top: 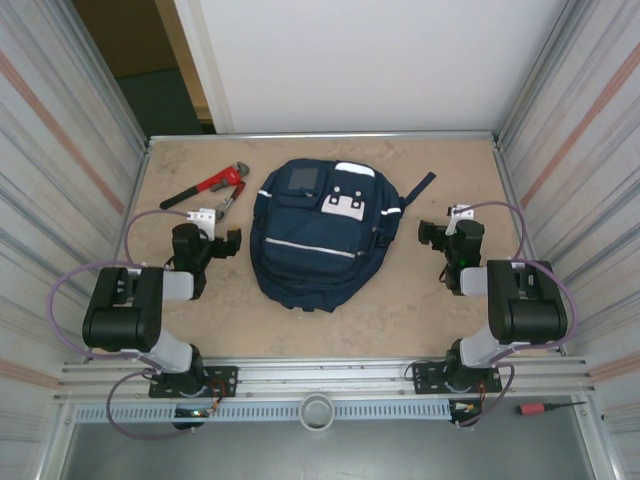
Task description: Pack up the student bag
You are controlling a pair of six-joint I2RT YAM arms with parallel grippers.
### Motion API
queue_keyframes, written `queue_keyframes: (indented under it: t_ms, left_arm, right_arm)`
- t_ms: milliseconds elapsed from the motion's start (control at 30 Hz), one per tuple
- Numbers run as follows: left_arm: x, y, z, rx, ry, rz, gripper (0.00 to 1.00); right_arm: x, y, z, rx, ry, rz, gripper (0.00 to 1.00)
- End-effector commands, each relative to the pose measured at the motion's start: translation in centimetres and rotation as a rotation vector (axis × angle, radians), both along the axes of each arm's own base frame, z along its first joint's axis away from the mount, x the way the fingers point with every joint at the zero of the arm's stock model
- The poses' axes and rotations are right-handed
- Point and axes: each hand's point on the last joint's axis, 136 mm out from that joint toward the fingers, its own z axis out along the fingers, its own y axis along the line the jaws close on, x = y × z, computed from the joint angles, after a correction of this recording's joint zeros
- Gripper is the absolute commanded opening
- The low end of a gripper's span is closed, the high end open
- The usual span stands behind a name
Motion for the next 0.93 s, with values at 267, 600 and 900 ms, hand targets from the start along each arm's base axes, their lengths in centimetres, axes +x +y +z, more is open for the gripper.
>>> queue_keyframes:
  t_ms: [267, 600, 900]
  left_arm:
    - [0.76, 0.14, 1.63, 0.021, -0.052, 0.005, 0.99]
    - [0.80, 0.26, 1.66, 0.012, -0.050, 0.004, 0.99]
    - [0.82, 0.25, 1.68, 0.012, -0.051, 0.003, 0.99]
  right_arm:
    - [0.49, 0.06, 0.59, 0.023, -0.015, 0.000, 0.99]
    - [0.61, 0.10, 0.58, 0.021, -0.014, 0.001, 0.99]
    - [0.55, 0.10, 0.61, 0.025, -0.016, 0.004, 0.99]
